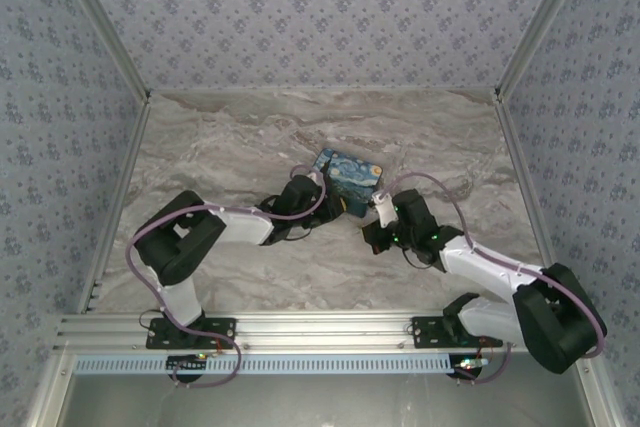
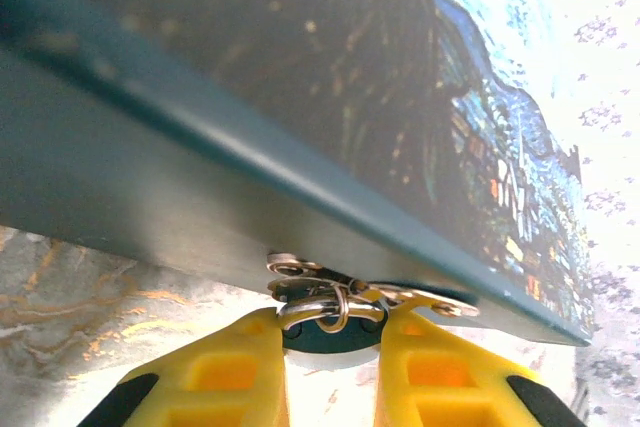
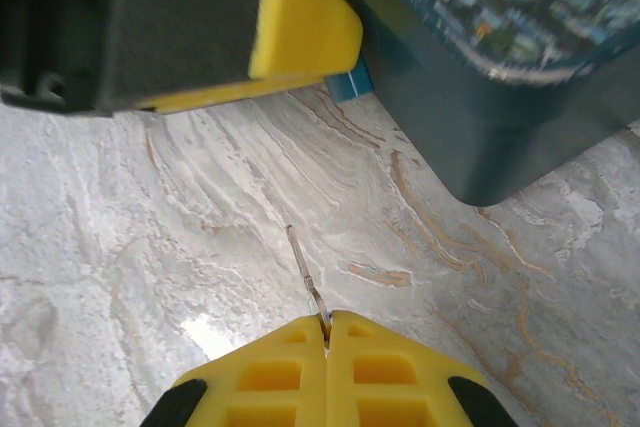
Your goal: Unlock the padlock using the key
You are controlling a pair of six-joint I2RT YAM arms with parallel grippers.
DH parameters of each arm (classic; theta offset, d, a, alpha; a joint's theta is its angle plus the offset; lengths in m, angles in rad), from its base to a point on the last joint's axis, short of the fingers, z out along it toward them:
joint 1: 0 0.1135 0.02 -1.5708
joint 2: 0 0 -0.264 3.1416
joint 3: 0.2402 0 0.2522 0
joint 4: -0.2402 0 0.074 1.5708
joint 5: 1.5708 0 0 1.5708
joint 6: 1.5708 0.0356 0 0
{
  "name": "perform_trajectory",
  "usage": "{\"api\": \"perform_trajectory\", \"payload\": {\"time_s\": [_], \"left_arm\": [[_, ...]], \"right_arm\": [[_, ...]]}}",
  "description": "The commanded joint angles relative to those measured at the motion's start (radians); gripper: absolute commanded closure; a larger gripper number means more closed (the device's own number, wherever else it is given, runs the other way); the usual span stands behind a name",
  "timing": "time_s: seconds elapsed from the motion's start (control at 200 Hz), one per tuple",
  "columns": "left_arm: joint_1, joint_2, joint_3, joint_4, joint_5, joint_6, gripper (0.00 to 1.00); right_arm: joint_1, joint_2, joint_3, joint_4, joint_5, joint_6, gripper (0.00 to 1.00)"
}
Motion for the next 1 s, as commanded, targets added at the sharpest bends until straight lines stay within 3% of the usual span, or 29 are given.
{"api": "perform_trajectory", "payload": {"time_s": [0.0, 0.465, 0.999], "left_arm": [[-0.006, -0.039, 0.028, 0.012, 0.026, -0.06, 0.8], [-0.022, -0.032, 0.021, 0.046, 0.03, -0.133, 0.8], [-0.027, -0.023, 0.02, 0.063, 0.031, -0.152, 0.8]], "right_arm": [[0.017, 0.027, -0.031, 0.103, 0.07, -0.035, 1.0], [0.047, 0.141, -0.067, 0.328, 0.161, -0.027, 1.0], [0.046, 0.213, -0.064, 0.434, 0.186, -0.021, 1.0]]}}
